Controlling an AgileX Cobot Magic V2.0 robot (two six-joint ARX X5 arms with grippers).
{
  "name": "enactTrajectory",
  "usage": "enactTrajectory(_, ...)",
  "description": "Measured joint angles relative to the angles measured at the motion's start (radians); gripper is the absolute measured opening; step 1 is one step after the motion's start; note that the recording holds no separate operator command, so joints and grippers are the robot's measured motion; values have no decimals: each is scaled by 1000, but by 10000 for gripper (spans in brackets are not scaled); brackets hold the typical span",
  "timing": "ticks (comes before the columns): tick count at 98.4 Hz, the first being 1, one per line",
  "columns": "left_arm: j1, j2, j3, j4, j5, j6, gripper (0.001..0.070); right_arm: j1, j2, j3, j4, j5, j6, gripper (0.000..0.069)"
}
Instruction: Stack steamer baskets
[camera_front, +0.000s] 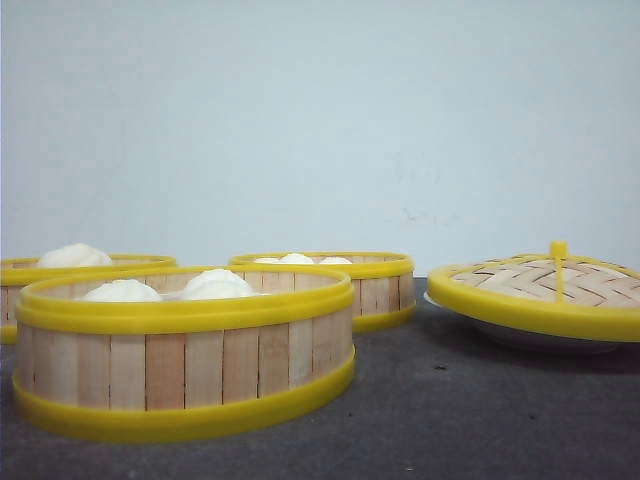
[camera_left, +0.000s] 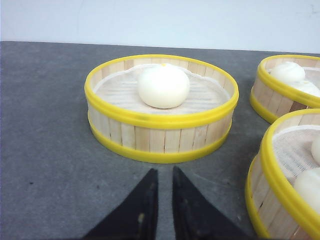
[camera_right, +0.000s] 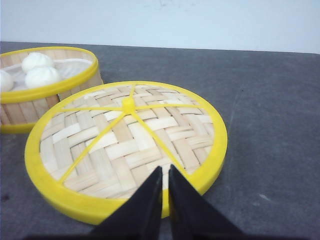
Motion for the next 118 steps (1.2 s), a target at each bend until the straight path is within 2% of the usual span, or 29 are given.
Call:
enactTrajectory(77,0,0,0,0,0,0,25,0,0,0,0,0,1,16)
enactTrajectory(118,0,0,0,0,2,-3,25,0,0,0,0,-8,69,16)
